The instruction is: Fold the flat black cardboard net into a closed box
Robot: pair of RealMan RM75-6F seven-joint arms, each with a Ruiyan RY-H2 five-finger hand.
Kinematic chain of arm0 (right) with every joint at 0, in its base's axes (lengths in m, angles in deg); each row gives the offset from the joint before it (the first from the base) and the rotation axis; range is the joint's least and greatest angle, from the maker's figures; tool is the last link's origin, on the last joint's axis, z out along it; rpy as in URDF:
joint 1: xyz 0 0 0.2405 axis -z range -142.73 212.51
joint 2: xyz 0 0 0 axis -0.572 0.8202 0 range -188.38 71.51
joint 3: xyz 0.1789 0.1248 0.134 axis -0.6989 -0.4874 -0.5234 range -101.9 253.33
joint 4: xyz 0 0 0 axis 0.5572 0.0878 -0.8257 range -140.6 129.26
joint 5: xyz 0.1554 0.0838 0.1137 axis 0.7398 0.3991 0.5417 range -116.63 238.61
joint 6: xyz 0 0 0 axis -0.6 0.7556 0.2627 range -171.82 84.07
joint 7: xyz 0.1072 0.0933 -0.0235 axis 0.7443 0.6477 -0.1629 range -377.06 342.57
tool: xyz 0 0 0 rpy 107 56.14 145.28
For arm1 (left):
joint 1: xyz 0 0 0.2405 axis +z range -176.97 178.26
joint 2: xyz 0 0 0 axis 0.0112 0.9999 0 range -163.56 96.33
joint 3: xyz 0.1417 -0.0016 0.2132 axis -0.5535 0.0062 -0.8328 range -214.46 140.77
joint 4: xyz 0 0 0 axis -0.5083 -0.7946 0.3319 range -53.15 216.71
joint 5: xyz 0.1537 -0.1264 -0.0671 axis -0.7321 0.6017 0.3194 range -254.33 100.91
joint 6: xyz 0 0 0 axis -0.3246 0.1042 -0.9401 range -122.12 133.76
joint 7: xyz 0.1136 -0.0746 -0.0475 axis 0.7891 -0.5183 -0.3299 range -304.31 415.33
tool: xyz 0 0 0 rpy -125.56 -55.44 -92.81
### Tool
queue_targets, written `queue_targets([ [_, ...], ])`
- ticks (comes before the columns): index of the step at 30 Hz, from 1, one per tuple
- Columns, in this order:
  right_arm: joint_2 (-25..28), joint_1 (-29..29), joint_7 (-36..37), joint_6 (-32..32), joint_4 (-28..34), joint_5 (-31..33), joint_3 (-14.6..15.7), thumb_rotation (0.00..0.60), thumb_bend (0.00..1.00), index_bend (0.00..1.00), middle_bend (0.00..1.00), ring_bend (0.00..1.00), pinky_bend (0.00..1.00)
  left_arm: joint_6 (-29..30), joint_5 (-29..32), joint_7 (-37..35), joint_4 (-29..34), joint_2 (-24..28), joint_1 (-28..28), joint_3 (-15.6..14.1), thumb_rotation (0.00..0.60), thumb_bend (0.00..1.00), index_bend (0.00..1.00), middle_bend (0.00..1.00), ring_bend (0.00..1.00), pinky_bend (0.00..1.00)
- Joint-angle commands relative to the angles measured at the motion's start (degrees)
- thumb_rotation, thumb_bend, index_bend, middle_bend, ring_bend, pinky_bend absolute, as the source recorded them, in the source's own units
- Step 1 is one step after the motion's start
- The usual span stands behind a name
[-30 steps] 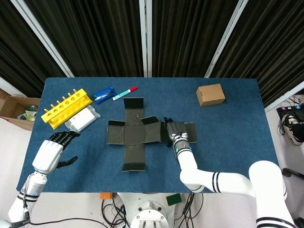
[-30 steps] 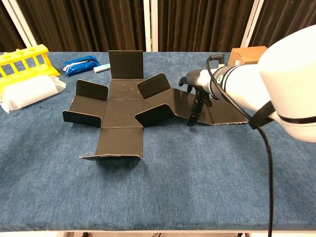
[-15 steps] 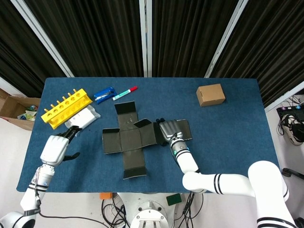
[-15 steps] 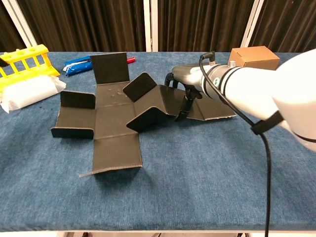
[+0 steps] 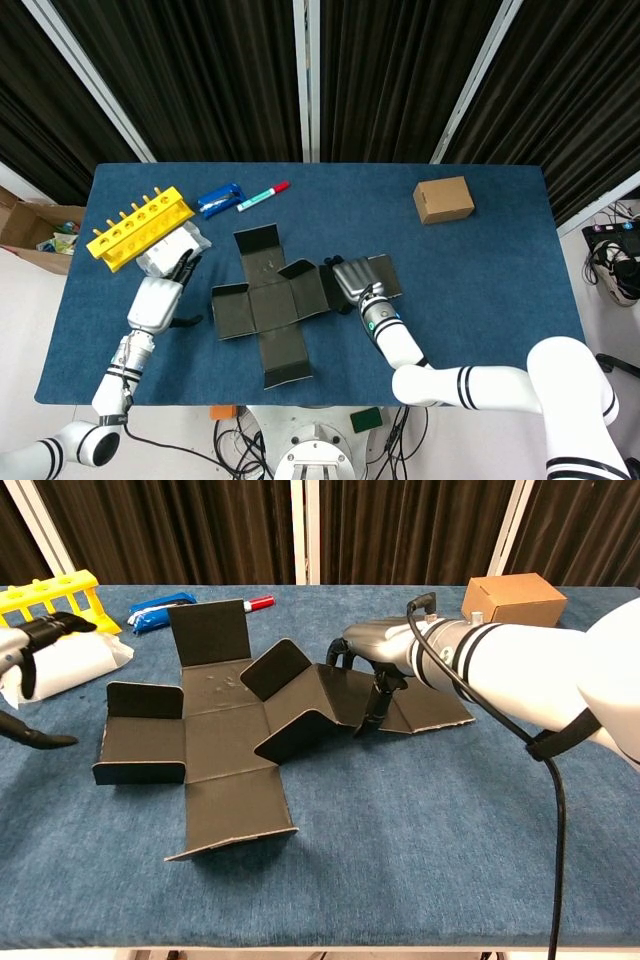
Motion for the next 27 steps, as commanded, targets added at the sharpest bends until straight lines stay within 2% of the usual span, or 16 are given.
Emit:
queue_targets([
  [1,-0.06,-0.16,0.37,-0.09,-0.09,-0.19,0.27,0.600,0.31,0.48,0.44,0.82,1.00,0.48,-0.64,-0.38,-2.84,-2.64,-0.56,-0.38,0.462,0.00,0.00,0.00,0.51,0.75],
  [5,-0.04,-0.35,0.90,-0.01,0.00,-0.28,0.66,0.600,0.31,0.48,0.44,0.82,1.00,0.90,-1.50,0.88,-6.51,-4.92,-1.14,-0.87,0.490,0.00,0.00,0.00,0.50,0.75],
  [12,0.39,-0.27,2.05,0.20,0.33,-0.73,1.19,0.600,0.31,0.48,0.44,0.82,1.00,1.53,-2.40,0.64,-9.29,-6.61,-1.28,-1.71,0.535,0.00,0.00,0.00,0.50,0.74],
  [19,0.32,-0.39,2.80,0.41,-0.17,-2.44,1.76,0.600,0.31,0.48,0.44,0.82,1.00,2.95,-3.66,-17.11,-5.99,-7.98,-0.96,-1.25,0.569,0.00,0.00,0.00,0.50,0.75],
  [22,0.64,-0.85,2.53,0.11,0.07,-3.46,1.93,0.600,0.31,0.48,0.44,0.82,1.00,2.33,-4.39,-21.94,-3.70,-7.15,-1.36,-1.57,0.597,0.00,0.00,0.00,0.50,0.75],
  [27,1.85,-1.91,0.91,-0.02,1.31,-6.57,3.09,0.600,0.31,0.48,0.43,0.82,1.00,0.79,-5.07,-27.69,-2.10,-6.48,-2.69,-1.46,0.599,0.00,0.00,0.00,0.50,0.74],
])
